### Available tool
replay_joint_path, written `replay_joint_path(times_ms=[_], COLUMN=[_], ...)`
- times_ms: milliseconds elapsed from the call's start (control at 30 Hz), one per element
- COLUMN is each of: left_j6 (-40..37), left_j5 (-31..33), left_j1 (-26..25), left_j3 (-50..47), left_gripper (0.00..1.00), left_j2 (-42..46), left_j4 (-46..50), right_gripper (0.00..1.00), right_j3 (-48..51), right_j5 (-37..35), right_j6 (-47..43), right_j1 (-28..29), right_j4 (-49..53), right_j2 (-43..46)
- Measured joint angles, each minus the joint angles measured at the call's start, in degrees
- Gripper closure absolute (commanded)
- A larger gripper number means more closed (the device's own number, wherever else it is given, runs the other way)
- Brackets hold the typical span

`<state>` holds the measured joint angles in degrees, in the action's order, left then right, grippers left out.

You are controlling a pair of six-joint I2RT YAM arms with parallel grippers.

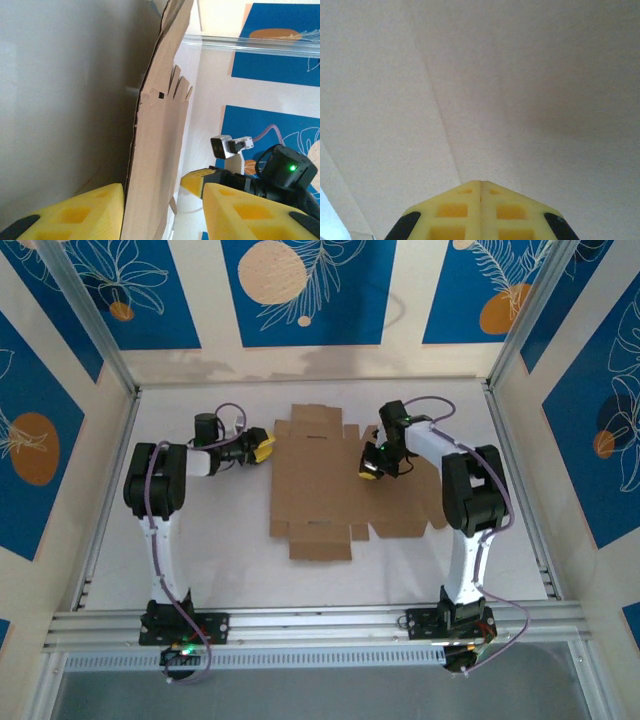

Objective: Fold the paper box

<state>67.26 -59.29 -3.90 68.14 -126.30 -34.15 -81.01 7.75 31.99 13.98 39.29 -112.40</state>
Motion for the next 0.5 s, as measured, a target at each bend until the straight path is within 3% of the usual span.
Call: replay_joint_path(times_ms=[300, 500], left_j6=[23.0, 27.7], left_j5=[-0.3, -0.9], left_j1=[-1.2, -2.8], left_j3=[-0.8, -0.2], left_gripper=[0.58, 0.53], left_j2=[-5.4, -6.0], left_j4=[-29.7, -34.2], right_gripper=[0.98, 0.99], right_j3=[-1.2, -1.6], right_j5=[-5.6, -5.7], right_j6=[0.5, 0.0], right_j1=[-0.5, -0.4], right_j4=[3.8, 4.3], right_j2=[-4.3, -4.9])
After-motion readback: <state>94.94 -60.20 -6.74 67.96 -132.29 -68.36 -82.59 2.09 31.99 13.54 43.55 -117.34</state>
